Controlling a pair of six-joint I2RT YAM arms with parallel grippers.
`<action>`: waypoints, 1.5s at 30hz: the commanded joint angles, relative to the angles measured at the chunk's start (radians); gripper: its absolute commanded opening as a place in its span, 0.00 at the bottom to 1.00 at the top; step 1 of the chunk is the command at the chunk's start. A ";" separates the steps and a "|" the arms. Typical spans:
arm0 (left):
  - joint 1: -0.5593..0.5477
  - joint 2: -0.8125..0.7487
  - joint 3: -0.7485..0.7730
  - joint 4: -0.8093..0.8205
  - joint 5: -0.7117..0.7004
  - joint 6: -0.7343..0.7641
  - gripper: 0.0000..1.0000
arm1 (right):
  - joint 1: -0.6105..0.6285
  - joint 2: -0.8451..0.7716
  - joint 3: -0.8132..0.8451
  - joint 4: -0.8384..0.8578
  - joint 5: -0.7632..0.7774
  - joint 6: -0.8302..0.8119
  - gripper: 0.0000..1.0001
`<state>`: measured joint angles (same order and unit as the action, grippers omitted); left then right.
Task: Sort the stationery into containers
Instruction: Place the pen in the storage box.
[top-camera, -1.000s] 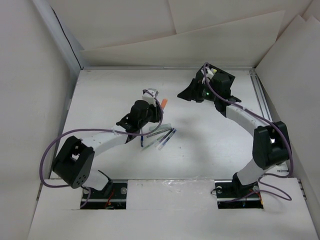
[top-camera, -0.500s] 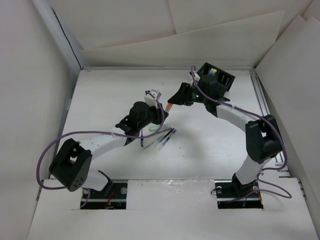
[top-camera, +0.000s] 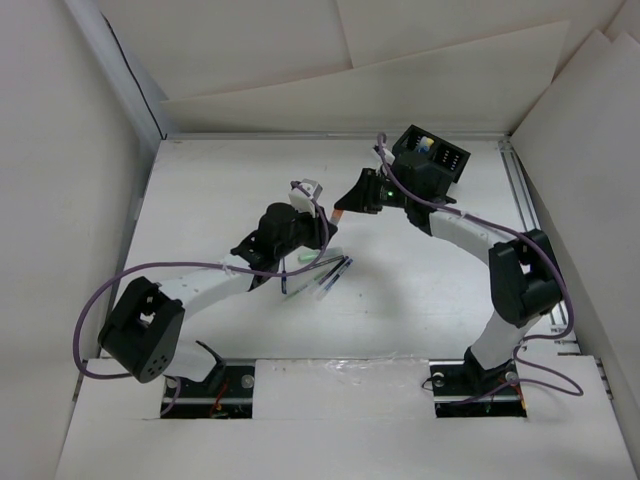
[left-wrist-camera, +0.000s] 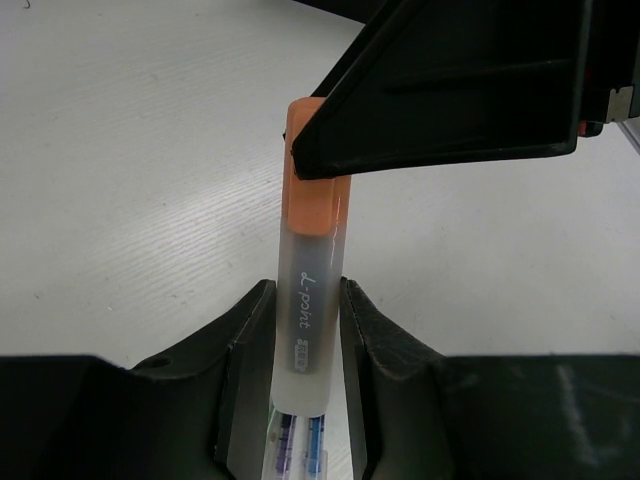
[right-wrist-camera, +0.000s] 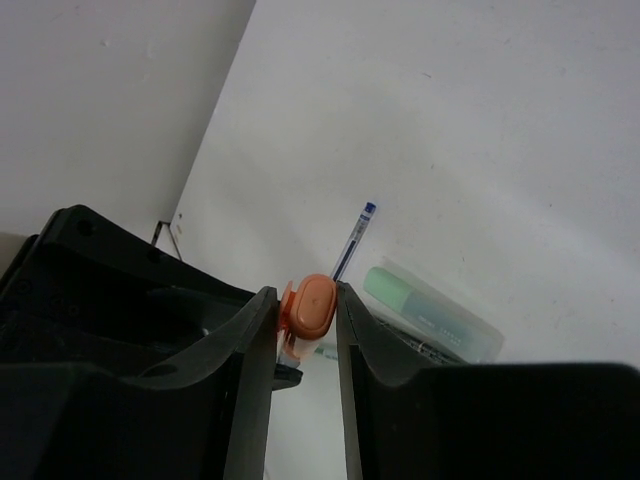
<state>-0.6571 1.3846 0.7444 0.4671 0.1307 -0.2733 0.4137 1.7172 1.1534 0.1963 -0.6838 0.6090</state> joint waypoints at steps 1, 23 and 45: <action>-0.004 -0.006 0.001 0.064 0.007 -0.009 0.14 | 0.008 0.012 0.039 0.051 0.001 -0.011 0.18; -0.004 -0.133 -0.074 0.018 -0.126 -0.037 0.84 | -0.266 0.005 0.357 -0.127 0.324 -0.098 0.13; -0.004 -0.019 -0.069 -0.110 -0.273 -0.086 0.85 | -0.308 0.298 0.733 -0.321 0.856 -0.368 0.13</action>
<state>-0.6571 1.3621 0.6601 0.3794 -0.0963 -0.3470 0.0994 2.0144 1.8320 -0.1299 0.1272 0.2768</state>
